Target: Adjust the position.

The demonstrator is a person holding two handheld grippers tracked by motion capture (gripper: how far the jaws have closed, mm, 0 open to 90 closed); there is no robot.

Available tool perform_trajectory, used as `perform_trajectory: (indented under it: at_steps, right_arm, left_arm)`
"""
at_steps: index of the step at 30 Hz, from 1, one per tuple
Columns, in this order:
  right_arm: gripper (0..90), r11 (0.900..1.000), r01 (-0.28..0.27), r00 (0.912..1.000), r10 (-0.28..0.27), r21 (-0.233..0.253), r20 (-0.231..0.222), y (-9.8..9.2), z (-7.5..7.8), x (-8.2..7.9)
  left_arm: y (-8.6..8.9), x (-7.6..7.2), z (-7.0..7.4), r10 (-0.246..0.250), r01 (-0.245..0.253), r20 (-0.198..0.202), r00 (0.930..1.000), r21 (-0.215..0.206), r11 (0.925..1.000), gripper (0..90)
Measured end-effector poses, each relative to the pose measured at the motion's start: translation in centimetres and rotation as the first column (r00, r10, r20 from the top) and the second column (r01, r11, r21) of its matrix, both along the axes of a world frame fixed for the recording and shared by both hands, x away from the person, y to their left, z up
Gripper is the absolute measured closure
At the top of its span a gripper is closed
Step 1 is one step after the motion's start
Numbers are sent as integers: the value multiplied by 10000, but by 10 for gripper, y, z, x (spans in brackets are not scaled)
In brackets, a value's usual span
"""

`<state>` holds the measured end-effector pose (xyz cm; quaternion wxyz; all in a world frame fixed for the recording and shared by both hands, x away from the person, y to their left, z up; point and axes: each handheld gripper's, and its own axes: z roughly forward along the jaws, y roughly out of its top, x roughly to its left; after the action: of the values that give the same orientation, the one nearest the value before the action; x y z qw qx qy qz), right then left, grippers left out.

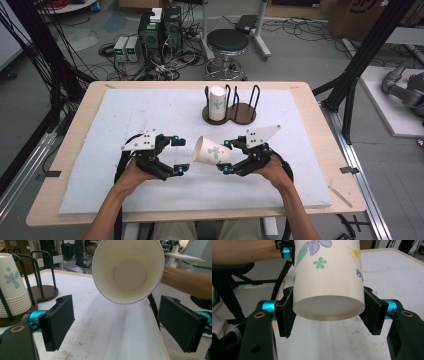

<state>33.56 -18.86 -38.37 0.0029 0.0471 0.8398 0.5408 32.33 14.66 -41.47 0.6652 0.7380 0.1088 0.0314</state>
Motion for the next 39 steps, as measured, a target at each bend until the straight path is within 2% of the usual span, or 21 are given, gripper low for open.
perform_trajectory:
  at_steps: [7, 9, 14, 17, 22, 33, 39]
  right_arm:
    - [367, 9999, -123, 9999, 123, 19, 24, 1, -2, -1]
    - [368, 9999, -122, 9999, 122, 8, 5, 1, -2, 0]
    - [367, 9999, -141, 9999, 141, 55, 20, 0, -2, 0]
    - [367, 9999, -153, 9999, 153, 67, 30, 1, -2, 1]
    - [367, 9997, -236, 9997, 236, 13, -20, 2, -3, 0]
    - [368, 9992, -401, 9992, 401, -38, -22, 6, -4, 0]
    - [368, 9990, -441, 9990, 441, -45, 8, 6, -5, 1]
  left_arm:
    - [-9, 1, 0, -261, 260, -100, 9996, -92, 9996, 123]
    - [-14, 1, 0, -333, 332, -134, 9994, -65, 9994, 96]
    - [-26, 1, 3, -560, 561, -42, 9984, 145, 9983, 96]
    - [-32, 2, 2, -711, 711, -113, 9974, 43, 9975, 95]
    - [-39, 3, 2, -758, 757, -213, 9969, -63, 9971, 84]
    - [-53, 8, 12, -925, 926, -139, 9956, 121, 9956, 86]
    - [-53, 9, 12, -989, 992, -168, 9950, 214, 9948, 129]
